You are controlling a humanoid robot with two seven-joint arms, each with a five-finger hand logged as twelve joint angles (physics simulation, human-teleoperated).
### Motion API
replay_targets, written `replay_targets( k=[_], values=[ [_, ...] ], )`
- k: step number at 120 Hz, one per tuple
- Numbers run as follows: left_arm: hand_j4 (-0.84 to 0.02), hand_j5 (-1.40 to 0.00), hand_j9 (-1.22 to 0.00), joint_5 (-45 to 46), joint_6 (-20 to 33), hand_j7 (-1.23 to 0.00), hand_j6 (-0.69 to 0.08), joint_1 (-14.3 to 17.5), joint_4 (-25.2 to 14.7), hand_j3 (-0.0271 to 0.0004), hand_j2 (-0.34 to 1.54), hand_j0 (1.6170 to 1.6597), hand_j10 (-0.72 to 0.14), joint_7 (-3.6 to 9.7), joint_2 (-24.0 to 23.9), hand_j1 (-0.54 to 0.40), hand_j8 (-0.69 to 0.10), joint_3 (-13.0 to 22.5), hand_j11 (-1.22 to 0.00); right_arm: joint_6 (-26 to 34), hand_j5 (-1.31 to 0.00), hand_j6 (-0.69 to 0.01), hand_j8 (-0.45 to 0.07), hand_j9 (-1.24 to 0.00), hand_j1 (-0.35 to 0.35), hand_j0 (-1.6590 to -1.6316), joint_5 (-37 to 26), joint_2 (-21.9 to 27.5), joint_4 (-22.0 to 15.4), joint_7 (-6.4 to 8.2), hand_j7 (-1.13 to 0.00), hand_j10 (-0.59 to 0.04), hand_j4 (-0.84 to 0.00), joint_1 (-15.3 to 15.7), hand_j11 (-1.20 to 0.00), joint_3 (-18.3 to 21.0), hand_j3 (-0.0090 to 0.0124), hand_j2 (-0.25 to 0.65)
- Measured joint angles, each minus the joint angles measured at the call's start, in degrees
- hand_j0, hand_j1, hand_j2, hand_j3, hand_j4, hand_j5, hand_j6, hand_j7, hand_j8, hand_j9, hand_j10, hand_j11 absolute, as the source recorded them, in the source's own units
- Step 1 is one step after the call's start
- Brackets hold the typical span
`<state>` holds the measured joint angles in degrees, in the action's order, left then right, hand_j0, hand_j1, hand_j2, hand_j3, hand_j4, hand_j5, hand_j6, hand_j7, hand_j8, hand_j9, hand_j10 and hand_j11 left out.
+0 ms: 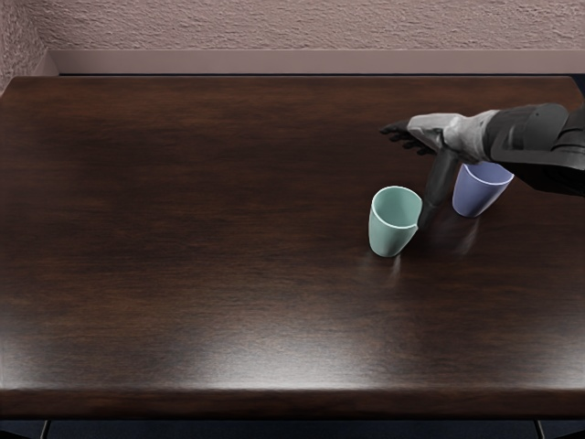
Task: Pick up cup and place in cup with right hand
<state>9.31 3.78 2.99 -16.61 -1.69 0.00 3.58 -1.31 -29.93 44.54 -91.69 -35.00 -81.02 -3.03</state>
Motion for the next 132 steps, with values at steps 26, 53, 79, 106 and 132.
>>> replay_targets(
  k=[26, 53, 79, 106, 132],
  values=[
    [-0.004, -0.01, -0.01, 0.0, 0.0, -0.01, -0.004, 0.0, 0.0, 0.0, 0.0, 1.6581, -0.004, 0.0, 0.0, 0.344, -0.004, 0.0, -0.01, 5.2, -0.03, -0.026, -0.025, -0.03, -0.324, -1.6581, -2.7, -1.8, -1.3, 0.0, -0.03, -0.024, -0.025, 0.7, -0.03, 4.5, 0.0, -0.003],
    [-0.004, -0.01, 0.0, 0.0, 0.0, 0.0, -0.004, 0.0, 0.0, 0.0, 0.0, 1.6581, -0.004, 0.01, 0.0, 0.344, -0.004, 0.0, 0.0, 9.3, -0.03, -0.029, -0.028, -0.03, -0.319, -1.6581, -3.7, -5.5, -0.8, 0.0, -0.03, -0.028, -0.028, 1.1, -0.03, 6.5, 0.0, -0.004],
    [-0.004, 0.0, 0.0, 0.0, 0.0, 0.0, -0.004, 0.0, 0.0, 0.0, 0.0, 1.6581, -0.004, 0.01, 0.0, 0.344, -0.004, 0.0, 0.0, 10.8, -0.04, -0.031, -0.031, -0.04, -0.317, -1.6581, -3.9, -6.8, -0.5, 0.0, -0.04, -0.03, -0.03, 1.1, -0.04, 9.3, 0.0, -0.004],
    [-0.004, 0.0, 0.0, 0.0, 0.0, 0.0, -0.004, 0.0, 0.0, 0.0, 0.0, 1.6581, -0.004, 0.01, 0.0, 0.344, -0.004, 0.0, 0.0, 12.3, -0.09, -0.069, -0.068, -0.09, -0.271, -1.6581, -3.9, -7.0, -0.4, 0.0, -0.09, -0.067, -0.068, 1.1, -0.09, 11.0, 0.0, -0.012],
    [-0.004, -0.01, 0.0, 0.0, 0.0, 0.0, -0.004, 0.0, 0.0, 0.0, 0.0, 1.6581, -0.004, 0.02, 0.0, 0.344, -0.004, 0.0, 0.0, 13.5, -0.11, -0.087, -0.086, -0.11, -0.25, -1.6581, -4.0, -8.2, 0.0, 0.0, -0.11, -0.086, -0.086, 1.2, -0.11, 12.0, 0.0, -0.015]
  ],
)
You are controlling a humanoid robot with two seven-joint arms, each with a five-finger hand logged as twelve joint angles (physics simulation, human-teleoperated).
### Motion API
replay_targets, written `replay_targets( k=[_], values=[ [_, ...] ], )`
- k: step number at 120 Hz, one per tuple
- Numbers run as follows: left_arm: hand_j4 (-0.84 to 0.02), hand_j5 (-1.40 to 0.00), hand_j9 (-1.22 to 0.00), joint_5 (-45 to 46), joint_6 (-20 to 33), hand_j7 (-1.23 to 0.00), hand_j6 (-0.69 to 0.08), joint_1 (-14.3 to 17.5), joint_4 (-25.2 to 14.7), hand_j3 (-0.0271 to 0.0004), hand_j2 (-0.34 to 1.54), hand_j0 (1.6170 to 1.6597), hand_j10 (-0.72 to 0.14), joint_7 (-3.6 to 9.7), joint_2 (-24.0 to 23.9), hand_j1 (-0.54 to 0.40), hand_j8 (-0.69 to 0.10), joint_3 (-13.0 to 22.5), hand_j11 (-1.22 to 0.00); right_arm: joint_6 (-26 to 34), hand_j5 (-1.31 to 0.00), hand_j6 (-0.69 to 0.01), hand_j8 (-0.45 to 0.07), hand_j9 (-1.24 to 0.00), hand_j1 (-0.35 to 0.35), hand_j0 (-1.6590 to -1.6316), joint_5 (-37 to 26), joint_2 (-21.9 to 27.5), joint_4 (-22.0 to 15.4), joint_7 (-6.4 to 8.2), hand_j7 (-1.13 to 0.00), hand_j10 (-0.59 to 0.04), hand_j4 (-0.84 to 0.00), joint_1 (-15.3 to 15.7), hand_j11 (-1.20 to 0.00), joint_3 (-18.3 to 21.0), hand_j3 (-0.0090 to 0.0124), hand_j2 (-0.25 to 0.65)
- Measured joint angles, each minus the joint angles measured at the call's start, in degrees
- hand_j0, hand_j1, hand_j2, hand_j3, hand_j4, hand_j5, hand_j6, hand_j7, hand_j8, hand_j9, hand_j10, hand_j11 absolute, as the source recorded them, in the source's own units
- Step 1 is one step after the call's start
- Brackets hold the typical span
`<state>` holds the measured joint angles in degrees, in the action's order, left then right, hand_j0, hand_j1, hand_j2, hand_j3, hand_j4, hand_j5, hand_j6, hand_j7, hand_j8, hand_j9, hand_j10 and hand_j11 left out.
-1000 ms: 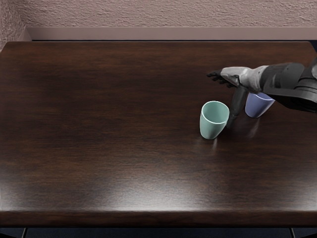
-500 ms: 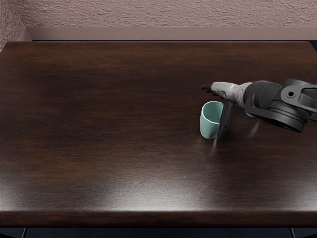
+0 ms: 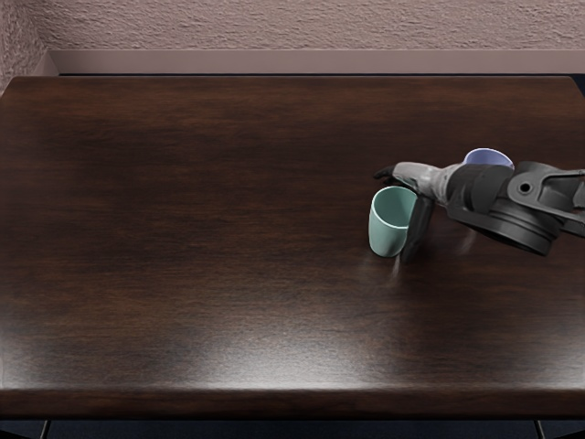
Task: Pick up cup and place in cup with right hand
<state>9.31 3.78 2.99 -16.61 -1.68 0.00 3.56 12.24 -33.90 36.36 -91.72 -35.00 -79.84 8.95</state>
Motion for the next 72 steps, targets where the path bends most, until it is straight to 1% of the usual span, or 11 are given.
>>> replay_targets(
  k=[15, 36, 37, 42, 49, 56, 62, 63, 64, 66, 72],
  values=[
    [-0.004, 0.0, 0.0, 0.0, 0.0, 0.0, -0.004, 0.0, 0.0, 0.0, 0.0, 1.6581, -0.004, 0.0, 0.0, 0.344, -0.004, 0.0, 0.0, 0.5, -0.12, -0.095, -0.095, -0.12, -0.24, -1.6581, 0.0, -1.0, 0.5, 0.0, -0.12, -0.094, -0.093, 0.0, -0.12, 0.1, 0.0, -0.017],
    [-0.004, -0.01, -0.01, 0.0, 0.0, -0.01, -0.004, 0.0, 0.0, -0.0001, 0.0, 1.6581, -0.004, -0.01, 0.0, 0.344, -0.004, 0.0, -0.01, 0.5, -0.24, -0.198, -0.197, -0.24, -0.141, -1.658, -0.5, -1.5, 1.0, 0.0, -0.23, -0.199, -0.192, 0.6, -0.24, 0.1, 0.0001, -0.034],
    [-0.004, -0.01, -0.01, 0.0, 0.0, -0.01, -0.004, 0.0, 0.0, -0.0001, 0.0, 1.6581, -0.004, -0.01, 0.0, 0.344, -0.004, 0.0, -0.01, 0.5, -0.25, -0.201, -0.2, -0.25, -0.135, -1.658, -0.6, -1.5, 1.1, 0.01, -0.24, -0.202, -0.195, 0.7, -0.24, 0.1, 0.0019, -0.037],
    [-0.004, -0.01, -0.01, 0.0, 0.0, -0.01, -0.004, 0.0, 0.0, -0.0001, 0.0, 1.6581, -0.004, -0.01, 0.0, 0.344, -0.004, 0.0, -0.01, 0.5, -0.29, -0.236, -0.234, -0.28, -0.109, -1.6579, -0.7, -1.5, 1.2, 0.02, -0.28, -0.236, -0.226, 0.9, -0.28, 0.1, -0.0001, -0.04],
    [-0.004, -0.01, -0.01, 0.0, 0.0, -0.01, -0.004, 0.0, 0.0, -0.0002, 0.0, 1.6581, -0.004, 0.0, 0.0, 0.344, -0.004, 0.0, -0.01, 0.5, -0.38, -0.316, -0.311, -0.38, -0.107, -1.6551, -0.9, -1.5, 1.2, 0.06, -0.37, -0.312, -0.304, 1.2, -0.38, 0.0, -0.003, -0.078],
    [-0.004, -0.01, -0.01, 0.0, 0.0, -0.01, -0.004, 0.0, 0.0, -0.0002, 0.0, 1.6581, -0.004, -0.01, 0.0, 0.344, -0.004, 0.0, -0.01, 0.5, -0.47, -0.392, -0.379, -0.48, -0.133, -1.6519, -1.1, -1.5, 1.5, 0.13, -0.46, -0.379, -0.379, 1.6, -0.49, -0.2, -0.0015, -0.097],
    [-0.004, -0.01, -0.01, 0.0, 0.0, -0.01, -0.004, 0.0, 0.0, -0.0003, 0.0, 1.6581, -0.004, 0.0, 0.0, 0.344, -0.004, 0.0, -0.01, 0.5, -0.54, -0.429, -0.376, -0.55, -0.136, -1.6506, -0.9, -1.4, 1.7, 0.13, -0.52, -0.409, -0.41, 1.7, -0.55, -0.4, -0.0011, -0.084],
    [-0.004, -0.01, -0.01, 0.0, 0.0, -0.01, -0.004, 0.0, 0.0, -0.0003, 0.0, 1.6581, -0.004, 0.0, 0.0, 0.344, -0.004, 0.0, -0.01, 0.5, -0.55, -0.433, -0.371, -0.56, -0.145, -1.6504, -0.9, -1.4, 1.7, 0.1, -0.53, -0.412, -0.411, 1.8, -0.56, -0.5, 0.0012, -0.073],
    [-0.004, -0.01, -0.01, 0.0, 0.0, -0.01, -0.004, 0.0, 0.0, -0.0003, 0.0, 1.6581, -0.004, 0.0, 0.0, 0.344, -0.004, 0.0, -0.01, 0.5, -0.56, -0.439, -0.373, -0.57, -0.14, -1.6504, -0.9, -1.3, 1.8, 0.09, -0.53, -0.417, -0.416, 1.8, -0.57, -0.5, -0.0017, -0.068],
    [-0.004, -0.01, -0.01, 0.0, 0.0, -0.01, -0.004, 0.0, 0.0, -0.0002, 0.0, 1.6581, -0.004, 0.0, 0.0, 0.344, -0.004, 0.0, -0.01, 0.5, -0.57, -0.448, -0.376, -0.58, -0.143, -1.6499, -0.8, -1.2, 1.8, 0.08, -0.55, -0.427, -0.426, 1.8, -0.58, -0.6, -0.0033, -0.064],
    [-0.004, -0.01, -0.01, 0.0, 0.0, -0.01, -0.004, 0.0, 0.0, -0.0002, 0.0, 1.6581, -0.004, 0.0, 0.0, 0.344, -0.004, 0.0, -0.01, 0.7, -0.62, -0.409, -0.343, -0.61, -0.143, -1.6487, -0.2, -0.9, 2.0, 0.06, -0.59, -0.428, -0.442, 2.0, -0.62, -1.8, -0.0013, -0.103]
  ],
)
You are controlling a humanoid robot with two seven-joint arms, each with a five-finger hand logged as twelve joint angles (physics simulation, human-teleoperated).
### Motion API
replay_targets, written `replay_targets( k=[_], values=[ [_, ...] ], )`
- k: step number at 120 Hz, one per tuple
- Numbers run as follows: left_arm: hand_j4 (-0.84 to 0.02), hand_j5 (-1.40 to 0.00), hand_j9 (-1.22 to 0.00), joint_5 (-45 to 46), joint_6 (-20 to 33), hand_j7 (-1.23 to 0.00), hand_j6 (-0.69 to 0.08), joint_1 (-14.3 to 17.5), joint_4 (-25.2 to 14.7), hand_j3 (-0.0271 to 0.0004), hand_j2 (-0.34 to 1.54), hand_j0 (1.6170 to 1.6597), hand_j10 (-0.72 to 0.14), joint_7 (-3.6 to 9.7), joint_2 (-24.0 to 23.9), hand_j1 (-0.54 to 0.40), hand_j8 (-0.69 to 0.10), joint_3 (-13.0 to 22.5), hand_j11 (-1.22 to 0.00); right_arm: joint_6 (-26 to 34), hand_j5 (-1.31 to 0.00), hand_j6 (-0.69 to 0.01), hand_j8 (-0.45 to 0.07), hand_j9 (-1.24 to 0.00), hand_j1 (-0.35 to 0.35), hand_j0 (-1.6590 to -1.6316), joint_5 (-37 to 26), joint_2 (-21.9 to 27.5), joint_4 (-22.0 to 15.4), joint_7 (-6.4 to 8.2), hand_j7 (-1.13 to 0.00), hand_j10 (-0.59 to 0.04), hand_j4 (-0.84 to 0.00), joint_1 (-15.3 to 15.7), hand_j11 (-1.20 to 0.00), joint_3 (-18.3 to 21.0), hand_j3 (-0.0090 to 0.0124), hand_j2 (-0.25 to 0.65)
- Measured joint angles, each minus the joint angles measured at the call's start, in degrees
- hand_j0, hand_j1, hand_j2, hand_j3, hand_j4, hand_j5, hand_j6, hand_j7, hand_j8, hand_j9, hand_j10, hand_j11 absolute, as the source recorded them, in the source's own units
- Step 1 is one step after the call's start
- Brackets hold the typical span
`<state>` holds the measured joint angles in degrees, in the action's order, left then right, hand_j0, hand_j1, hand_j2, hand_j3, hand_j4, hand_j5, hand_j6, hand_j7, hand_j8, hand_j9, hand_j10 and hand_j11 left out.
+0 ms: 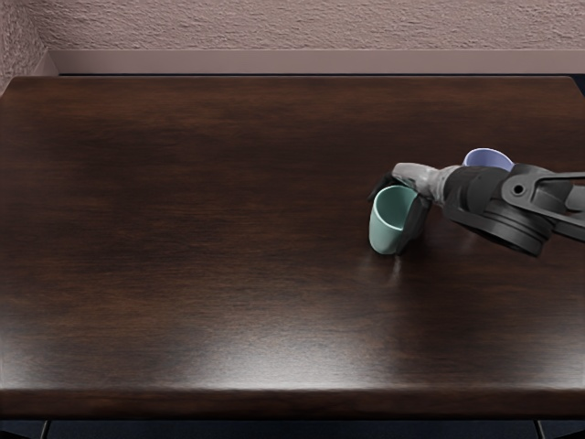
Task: Pick up cup and place in cup with right hand
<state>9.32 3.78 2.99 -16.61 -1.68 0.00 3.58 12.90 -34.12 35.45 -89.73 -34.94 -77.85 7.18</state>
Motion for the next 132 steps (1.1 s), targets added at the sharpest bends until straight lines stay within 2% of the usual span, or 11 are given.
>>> replay_targets(
  k=[6, 25, 26, 27, 30, 75, 78, 91, 92, 95, 132],
  values=[
    [-0.004, -0.01, -0.01, 0.0, 0.0, -0.01, -0.004, 0.0, 0.0, -0.0001, 0.0, 1.6581, -0.004, 0.0, 0.0, 0.344, -0.004, 0.0, -0.01, 0.2, -0.66, -0.383, -0.339, -0.65, -0.136, -1.6482, 0.4, 0.4, 0.2, 0.0, -0.61, -0.421, -0.45, 0.1, -0.65, -1.2, 0.0017, -0.139],
    [-0.004, -0.01, -0.01, 0.0, 0.0, -0.01, -0.004, 0.0, 0.0, 0.0, 0.0, 1.6581, -0.004, 0.0, 0.0, 0.344, -0.004, 0.0, -0.01, 0.3, -0.74, -0.349, -0.293, -0.72, -0.131, -1.6455, 1.0, 2.4, 0.8, 0.05, -0.66, -0.396, -0.451, 0.2, -0.72, -4.9, -0.0016, -0.205],
    [-0.004, -0.01, -0.01, 0.0, 0.0, -0.01, -0.004, 0.0, 0.0, 0.0, 0.0, 1.6581, -0.004, 0.0, 0.0, 0.344, -0.004, 0.0, -0.01, 0.3, -0.73, -0.371, -0.298, -0.71, -0.131, -1.6451, 1.0, 2.6, 0.8, 0.05, -0.66, -0.401, -0.455, 0.2, -0.71, -5.1, -0.009, -0.201],
    [-0.004, -0.01, -0.01, 0.0, 0.0, -0.01, -0.004, 0.0, 0.0, 0.0, 0.0, 1.6581, -0.004, 0.0, 0.0, 0.344, -0.004, 0.0, -0.01, 0.3, -0.73, -0.367, -0.298, -0.71, -0.134, -1.6449, 1.0, 2.9, 0.8, 0.05, -0.66, -0.403, -0.454, 0.2, -0.71, -5.3, -0.0035, -0.203],
    [-0.004, -0.01, -0.01, 0.0, 0.0, -0.01, -0.004, 0.0, 0.0, 0.0, 0.0, 1.6581, -0.004, 0.0, 0.0, 0.344, -0.004, 0.0, -0.01, 0.1, -0.73, -0.358, -0.297, -0.71, -0.13, -1.6448, 1.1, 3.8, 0.8, 0.05, -0.66, -0.404, -0.451, 0.1, -0.71, -5.9, -0.002, -0.202],
    [-0.004, -0.01, -0.01, 0.0, 0.0, -0.01, -0.004, 0.0, 0.0, 0.0, 0.0, 1.6581, -0.004, 0.0, 0.0, 0.344, -0.004, 0.0, -0.01, -5.0, -0.8, -0.338, -0.263, -0.76, -0.131, -1.6428, 2.0, 18.4, 1.0, 0.05, -0.68, -0.383, -0.434, -4.9, -0.75, -11.7, -0.0001, -0.226],
    [-0.004, -0.01, -0.01, 0.0, 0.0, -0.01, -0.004, 0.0, 0.0, 0.0, 0.0, 1.6581, -0.004, 0.0, 0.0, 0.344, -0.004, 0.0, -0.01, -5.4, -0.79, -0.338, -0.264, -0.75, -0.131, -1.6426, 2.0, 19.2, 1.0, 0.05, -0.68, -0.386, -0.441, -5.0, -0.75, -12.0, -0.0049, -0.223],
    [-0.004, -0.01, 0.0, 0.0, 0.0, 0.0, -0.004, 0.0, 0.0, 0.0, 0.0, 1.6581, -0.004, -0.02, 0.0, 0.344, -0.004, 0.0, 0.0, -6.7, -0.77, -0.334, -0.268, -0.75, -0.127, -1.6421, 2.0, 21.7, 1.0, 0.02, -0.68, -0.391, -0.458, -5.2, -0.74, -12.9, -0.0021, -0.216],
    [-0.004, 0.0, 0.0, 0.0, 0.0, 0.0, -0.004, 0.0, 0.0, 0.0, 0.0, 1.6581, -0.004, -0.02, 0.0, 0.344, -0.004, 0.0, 0.0, -6.7, -0.76, -0.356, -0.274, -0.74, -0.127, -1.6418, 1.9, 21.8, 1.0, 0.01, -0.68, -0.398, -0.464, -5.1, -0.74, -12.9, -0.0083, -0.212],
    [-0.004, -0.01, 0.0, 0.0, 0.0, -0.01, -0.004, 0.0, 0.0, 0.0, 0.0, 1.6581, -0.004, -0.02, 0.0, 0.344, -0.004, 0.0, 0.0, -6.9, -0.76, -0.349, -0.274, -0.74, -0.125, -1.6419, 2.0, 22.2, 1.0, 0.01, -0.68, -0.4, -0.466, -5.1, -0.74, -13.0, -0.002, -0.211],
    [-0.004, -0.01, -0.01, 0.0, 0.0, -0.01, -0.004, 0.0, 0.0, -0.0001, 0.0, 1.6581, -0.004, 0.0, 0.0, 0.344, -0.004, 0.0, -0.01, -14.9, -0.72, -0.348, -0.279, -0.73, -0.121, -1.6422, 1.9, 22.1, 4.9, -0.01, -0.68, -0.392, -0.485, -4.9, -0.74, -12.4, -0.002, -0.2]
  ],
)
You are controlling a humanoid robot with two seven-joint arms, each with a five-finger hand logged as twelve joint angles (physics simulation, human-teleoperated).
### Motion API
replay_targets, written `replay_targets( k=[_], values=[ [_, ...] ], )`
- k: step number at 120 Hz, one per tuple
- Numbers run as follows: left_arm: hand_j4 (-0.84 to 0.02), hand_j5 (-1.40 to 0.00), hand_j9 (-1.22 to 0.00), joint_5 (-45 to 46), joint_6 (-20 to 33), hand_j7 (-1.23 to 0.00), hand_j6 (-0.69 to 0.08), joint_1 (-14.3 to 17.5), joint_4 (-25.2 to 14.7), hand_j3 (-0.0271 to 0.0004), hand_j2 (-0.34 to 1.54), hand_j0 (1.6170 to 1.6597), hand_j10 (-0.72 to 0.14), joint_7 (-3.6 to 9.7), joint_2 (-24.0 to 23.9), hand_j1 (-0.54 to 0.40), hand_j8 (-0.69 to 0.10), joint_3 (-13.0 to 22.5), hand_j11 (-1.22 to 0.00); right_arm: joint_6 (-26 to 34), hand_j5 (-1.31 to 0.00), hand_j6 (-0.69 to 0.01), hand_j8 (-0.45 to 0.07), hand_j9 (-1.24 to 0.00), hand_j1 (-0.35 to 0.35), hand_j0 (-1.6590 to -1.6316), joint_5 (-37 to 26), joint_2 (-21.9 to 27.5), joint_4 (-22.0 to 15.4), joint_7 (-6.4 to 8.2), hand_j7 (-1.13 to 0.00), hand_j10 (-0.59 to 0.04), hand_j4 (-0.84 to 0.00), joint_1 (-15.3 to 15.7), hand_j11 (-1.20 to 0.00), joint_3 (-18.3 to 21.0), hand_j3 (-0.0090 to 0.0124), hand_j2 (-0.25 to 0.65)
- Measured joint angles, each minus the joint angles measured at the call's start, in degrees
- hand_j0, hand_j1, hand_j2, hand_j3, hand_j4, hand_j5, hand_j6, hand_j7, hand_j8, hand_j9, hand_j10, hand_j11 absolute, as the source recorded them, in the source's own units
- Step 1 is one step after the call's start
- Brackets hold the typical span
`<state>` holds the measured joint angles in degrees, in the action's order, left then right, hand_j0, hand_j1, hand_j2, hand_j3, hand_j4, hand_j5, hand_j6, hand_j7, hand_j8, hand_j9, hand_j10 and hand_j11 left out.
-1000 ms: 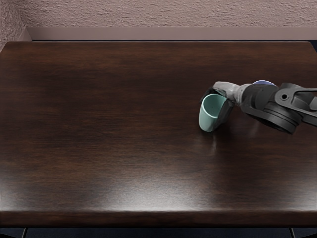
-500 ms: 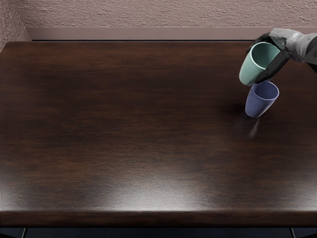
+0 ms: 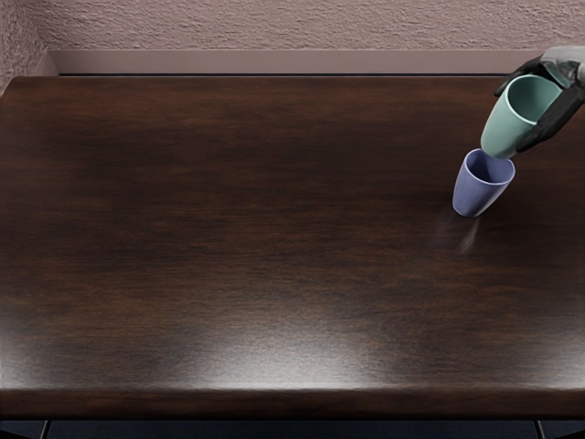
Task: Pick up cup and place in cup with right hand
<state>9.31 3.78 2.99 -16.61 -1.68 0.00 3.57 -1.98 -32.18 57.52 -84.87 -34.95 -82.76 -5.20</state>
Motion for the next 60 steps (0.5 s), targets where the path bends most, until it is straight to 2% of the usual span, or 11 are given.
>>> replay_targets(
  k=[41, 60],
  values=[
    [-0.004, -0.01, -0.01, 0.0, 0.0, -0.01, -0.004, 0.0, 0.0, -0.0001, 0.0, 1.6581, -0.004, 0.0, 0.0, 0.344, -0.004, 0.0, -0.01, -3.3, -0.7, -0.348, -0.28, -0.72, -0.12, -1.6425, -0.2, -4.8, 6.9, -0.02, -0.68, -0.392, -0.491, 0.0, -0.74, 2.0, -0.002, -0.192],
    [-0.004, -0.01, -0.01, 0.0, 0.0, -0.01, -0.004, 0.0, 0.0, -0.0002, 0.0, 1.6581, -0.004, -0.01, 0.0, 0.344, -0.004, 0.0, -0.01, -3.8, -0.7, -0.348, -0.282, -0.72, -0.12, -1.6426, -0.4, -6.7, 9.0, -0.02, -0.68, -0.392, -0.494, 0.0, -0.74, 2.6, -0.0021, -0.192]
  ],
)
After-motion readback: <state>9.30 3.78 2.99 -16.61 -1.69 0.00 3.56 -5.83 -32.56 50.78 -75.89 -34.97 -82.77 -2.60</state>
